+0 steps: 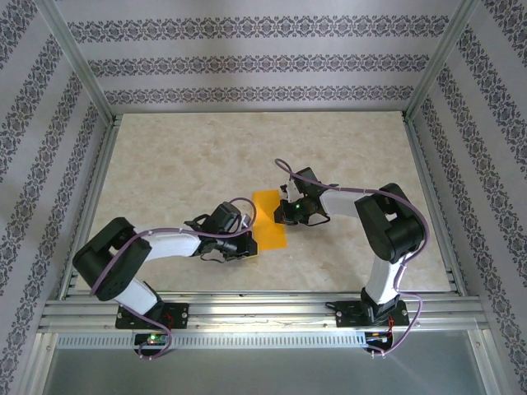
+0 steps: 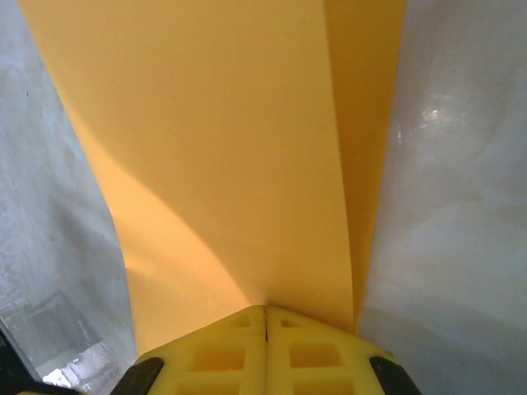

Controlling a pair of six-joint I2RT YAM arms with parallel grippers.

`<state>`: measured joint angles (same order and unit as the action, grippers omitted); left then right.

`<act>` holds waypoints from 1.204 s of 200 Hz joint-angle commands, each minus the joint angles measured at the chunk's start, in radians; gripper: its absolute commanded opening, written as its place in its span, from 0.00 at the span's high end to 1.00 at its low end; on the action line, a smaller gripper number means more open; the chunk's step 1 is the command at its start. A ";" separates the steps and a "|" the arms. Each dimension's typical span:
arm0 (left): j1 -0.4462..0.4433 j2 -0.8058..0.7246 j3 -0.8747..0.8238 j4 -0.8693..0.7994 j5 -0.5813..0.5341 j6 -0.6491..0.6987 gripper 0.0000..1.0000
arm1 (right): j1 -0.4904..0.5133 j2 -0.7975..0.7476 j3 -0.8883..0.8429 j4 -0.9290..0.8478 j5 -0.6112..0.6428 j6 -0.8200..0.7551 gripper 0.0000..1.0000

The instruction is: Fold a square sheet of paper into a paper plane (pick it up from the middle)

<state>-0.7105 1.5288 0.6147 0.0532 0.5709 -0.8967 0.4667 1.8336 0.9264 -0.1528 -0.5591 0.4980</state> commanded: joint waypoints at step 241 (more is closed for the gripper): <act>0.256 0.370 0.300 -0.128 -0.008 0.237 0.95 | -0.014 0.082 -0.040 -0.200 0.148 -0.037 1.00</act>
<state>-0.4656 1.8790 0.9474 0.0090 0.6273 -0.7193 0.4664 1.8462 0.9569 -0.2085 -0.5564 0.4644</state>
